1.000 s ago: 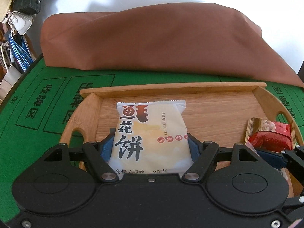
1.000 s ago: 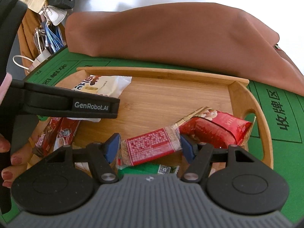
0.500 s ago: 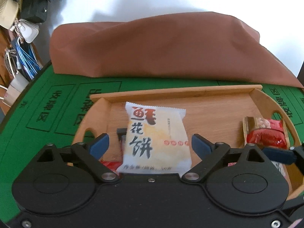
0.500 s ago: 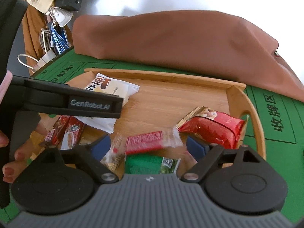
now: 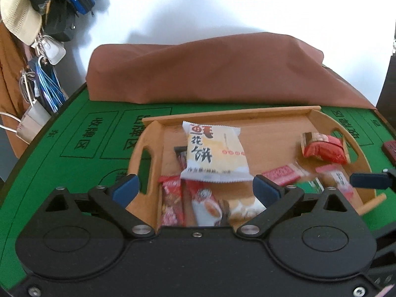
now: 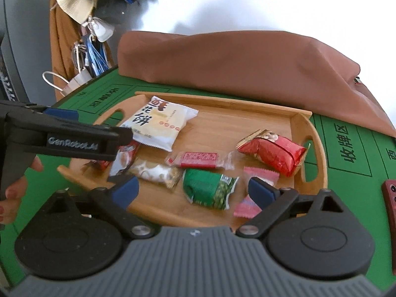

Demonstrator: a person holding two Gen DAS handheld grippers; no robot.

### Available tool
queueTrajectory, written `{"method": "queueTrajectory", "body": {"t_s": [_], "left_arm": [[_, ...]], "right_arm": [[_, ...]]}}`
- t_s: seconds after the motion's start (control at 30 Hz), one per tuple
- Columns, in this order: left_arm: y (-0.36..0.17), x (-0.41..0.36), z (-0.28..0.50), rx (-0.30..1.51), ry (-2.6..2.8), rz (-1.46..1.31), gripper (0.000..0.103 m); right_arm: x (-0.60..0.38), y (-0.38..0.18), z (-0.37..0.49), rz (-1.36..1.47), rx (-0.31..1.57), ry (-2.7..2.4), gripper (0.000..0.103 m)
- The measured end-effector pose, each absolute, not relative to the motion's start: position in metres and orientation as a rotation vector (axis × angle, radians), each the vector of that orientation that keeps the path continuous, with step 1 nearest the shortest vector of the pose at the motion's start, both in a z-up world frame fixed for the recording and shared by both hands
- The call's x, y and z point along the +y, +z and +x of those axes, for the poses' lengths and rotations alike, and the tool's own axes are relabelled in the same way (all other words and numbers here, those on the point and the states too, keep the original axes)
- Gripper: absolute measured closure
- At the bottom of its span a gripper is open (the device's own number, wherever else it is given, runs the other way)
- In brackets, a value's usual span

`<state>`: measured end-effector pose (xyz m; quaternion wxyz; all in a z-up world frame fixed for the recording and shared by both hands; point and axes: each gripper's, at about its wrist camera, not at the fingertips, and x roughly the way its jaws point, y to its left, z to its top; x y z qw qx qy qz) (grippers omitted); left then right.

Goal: Organize snacks
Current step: 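Move both open tools back over the remaining snacks, then grasp the red biscuit packet with the left tool while the right tool grasps the black striped stick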

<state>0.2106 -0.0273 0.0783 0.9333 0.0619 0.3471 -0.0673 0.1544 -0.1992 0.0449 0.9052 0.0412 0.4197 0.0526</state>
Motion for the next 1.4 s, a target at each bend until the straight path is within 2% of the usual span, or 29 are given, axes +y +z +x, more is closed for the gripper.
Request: {"method": "queueTrajectory", "body": {"t_s": [0.6,1.4], "left_arm": [[0.067,-0.004,0.108,0.620,-0.153,0.099,0.003],[0.028,0.013,0.052,0.666,-0.168,0.059,0.002]], "right_arm": [[-0.186,0.042,0.077,0.007,0.859,0.129,0.000],[-0.197,0.021,0.042,0.027,0.927,0.081,0.000]]}}
